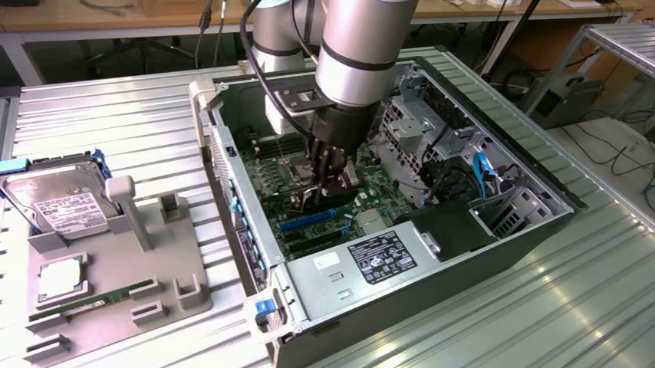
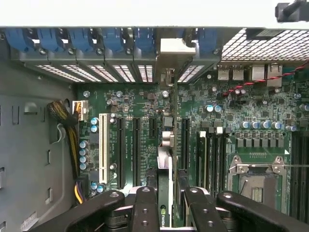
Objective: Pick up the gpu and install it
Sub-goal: 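Insert the gpu into the slot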
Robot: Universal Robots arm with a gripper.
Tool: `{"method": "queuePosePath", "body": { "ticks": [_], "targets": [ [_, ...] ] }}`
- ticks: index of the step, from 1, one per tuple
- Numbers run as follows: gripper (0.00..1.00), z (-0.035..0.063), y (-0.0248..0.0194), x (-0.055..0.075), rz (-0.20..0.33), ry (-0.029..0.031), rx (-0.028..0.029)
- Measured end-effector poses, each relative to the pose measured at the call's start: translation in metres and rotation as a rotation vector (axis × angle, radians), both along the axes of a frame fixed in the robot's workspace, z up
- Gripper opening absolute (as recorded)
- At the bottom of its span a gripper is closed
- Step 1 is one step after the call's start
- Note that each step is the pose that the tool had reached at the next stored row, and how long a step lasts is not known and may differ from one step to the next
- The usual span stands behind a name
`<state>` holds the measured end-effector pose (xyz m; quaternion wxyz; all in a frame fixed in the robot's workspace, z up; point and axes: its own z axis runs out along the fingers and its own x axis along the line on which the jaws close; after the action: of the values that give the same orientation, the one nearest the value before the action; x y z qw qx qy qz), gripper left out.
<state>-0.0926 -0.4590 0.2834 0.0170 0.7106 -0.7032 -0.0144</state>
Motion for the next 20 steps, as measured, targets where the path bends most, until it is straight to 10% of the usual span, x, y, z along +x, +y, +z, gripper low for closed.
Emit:
{"method": "queuePosePath", "body": {
  "ticks": [11, 20],
  "targets": [
    [0.26, -0.0174, -0.0016, 0.000, 0.000, 0.0002, 0.0101],
    [0.26, -0.0186, -0.0015, 0.000, 0.000, 0.0046, 0.0463]
  ]
}}
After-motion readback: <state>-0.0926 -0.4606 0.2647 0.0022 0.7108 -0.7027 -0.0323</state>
